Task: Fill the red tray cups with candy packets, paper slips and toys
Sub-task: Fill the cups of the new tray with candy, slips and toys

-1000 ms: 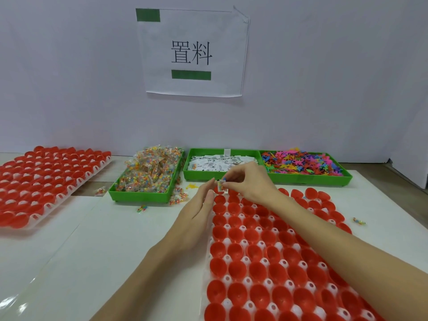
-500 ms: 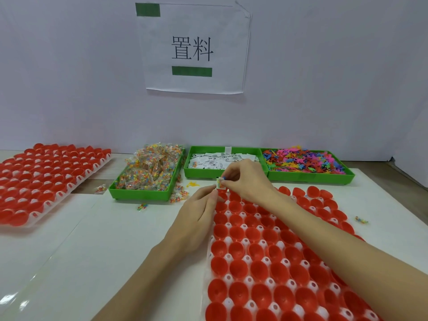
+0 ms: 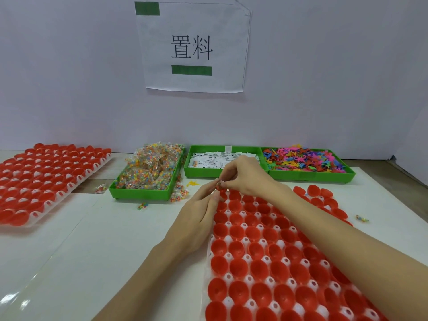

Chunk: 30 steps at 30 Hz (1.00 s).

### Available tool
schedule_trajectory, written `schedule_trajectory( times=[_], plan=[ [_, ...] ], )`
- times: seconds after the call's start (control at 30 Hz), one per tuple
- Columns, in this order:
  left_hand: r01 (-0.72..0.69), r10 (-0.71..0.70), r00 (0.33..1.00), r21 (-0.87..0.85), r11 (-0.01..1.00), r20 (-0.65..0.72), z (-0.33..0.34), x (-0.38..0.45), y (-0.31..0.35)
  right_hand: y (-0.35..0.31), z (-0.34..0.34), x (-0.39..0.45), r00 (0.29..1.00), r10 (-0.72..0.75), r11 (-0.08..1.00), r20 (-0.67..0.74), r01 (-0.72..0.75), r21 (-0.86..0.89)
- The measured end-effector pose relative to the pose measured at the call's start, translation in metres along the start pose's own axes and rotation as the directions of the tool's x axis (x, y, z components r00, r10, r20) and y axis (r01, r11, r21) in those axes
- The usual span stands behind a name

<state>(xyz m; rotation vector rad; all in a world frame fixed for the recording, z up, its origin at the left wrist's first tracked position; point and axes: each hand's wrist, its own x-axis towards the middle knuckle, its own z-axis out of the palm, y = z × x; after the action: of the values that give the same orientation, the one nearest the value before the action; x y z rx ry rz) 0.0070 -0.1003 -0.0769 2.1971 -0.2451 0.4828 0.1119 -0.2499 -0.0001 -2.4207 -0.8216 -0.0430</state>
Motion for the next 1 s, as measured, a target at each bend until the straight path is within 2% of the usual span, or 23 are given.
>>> schedule_trajectory(
  times=[0.23, 0.53, 0.8, 1.0],
  plan=[
    [-0.009, 0.009, 1.0, -0.023, 1.0, -0.027, 0.001, 0.0, 0.0, 0.004, -0.008, 0.005, 0.998, -0.018, 0.999, 0.059, 0.015, 0.047],
    [0.041, -0.04, 0.998, 0.024, 0.999, -0.048, -0.001, 0.002, -0.004, 0.011, 0.003, 0.004, 0.998, -0.048, 0.999, -0.047, 0.047, -0.021],
    [0.034, -0.034, 0.999, 0.005, 0.999, -0.039, 0.001, 0.001, -0.003, 0.004, -0.001, 0.001, 0.998, -0.002, 1.0, 0.059, 0.002, 0.001],
    [0.043, -0.043, 0.999, 0.024, 0.999, -0.015, 0.001, 0.002, -0.004, 0.0, 0.002, 0.003, 0.999, -0.001, 1.0, 0.033, 0.002, -0.018]
  ],
)
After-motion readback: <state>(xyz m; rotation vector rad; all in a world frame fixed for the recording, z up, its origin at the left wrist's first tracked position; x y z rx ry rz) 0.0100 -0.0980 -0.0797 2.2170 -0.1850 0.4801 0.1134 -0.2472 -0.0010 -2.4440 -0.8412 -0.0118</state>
